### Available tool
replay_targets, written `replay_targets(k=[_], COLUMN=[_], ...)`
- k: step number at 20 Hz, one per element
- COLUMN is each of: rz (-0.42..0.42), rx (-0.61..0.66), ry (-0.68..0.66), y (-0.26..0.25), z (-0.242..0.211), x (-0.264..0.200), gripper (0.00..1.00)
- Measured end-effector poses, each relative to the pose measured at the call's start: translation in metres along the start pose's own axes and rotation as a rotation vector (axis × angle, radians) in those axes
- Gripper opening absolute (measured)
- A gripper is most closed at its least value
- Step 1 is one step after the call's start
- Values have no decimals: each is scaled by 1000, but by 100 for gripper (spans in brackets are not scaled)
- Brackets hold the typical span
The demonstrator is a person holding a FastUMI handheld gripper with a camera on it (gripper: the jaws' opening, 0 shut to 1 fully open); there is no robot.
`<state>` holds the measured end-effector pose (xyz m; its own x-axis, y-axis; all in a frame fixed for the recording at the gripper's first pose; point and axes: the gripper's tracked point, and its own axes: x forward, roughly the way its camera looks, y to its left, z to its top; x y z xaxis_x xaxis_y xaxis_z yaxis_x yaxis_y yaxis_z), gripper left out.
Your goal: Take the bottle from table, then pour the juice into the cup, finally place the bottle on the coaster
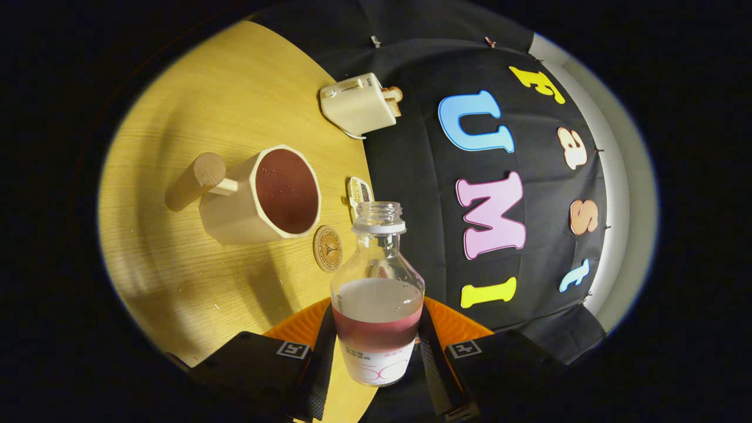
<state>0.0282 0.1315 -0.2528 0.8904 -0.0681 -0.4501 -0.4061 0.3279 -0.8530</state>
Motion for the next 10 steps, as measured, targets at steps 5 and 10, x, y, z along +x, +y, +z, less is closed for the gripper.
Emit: replay_targets(k=[5, 10], rz=[7, 10], rx=[-102, -171], ry=[7, 7], y=[1, 3], z=[5, 6], x=[6, 10], gripper=[70, 70])
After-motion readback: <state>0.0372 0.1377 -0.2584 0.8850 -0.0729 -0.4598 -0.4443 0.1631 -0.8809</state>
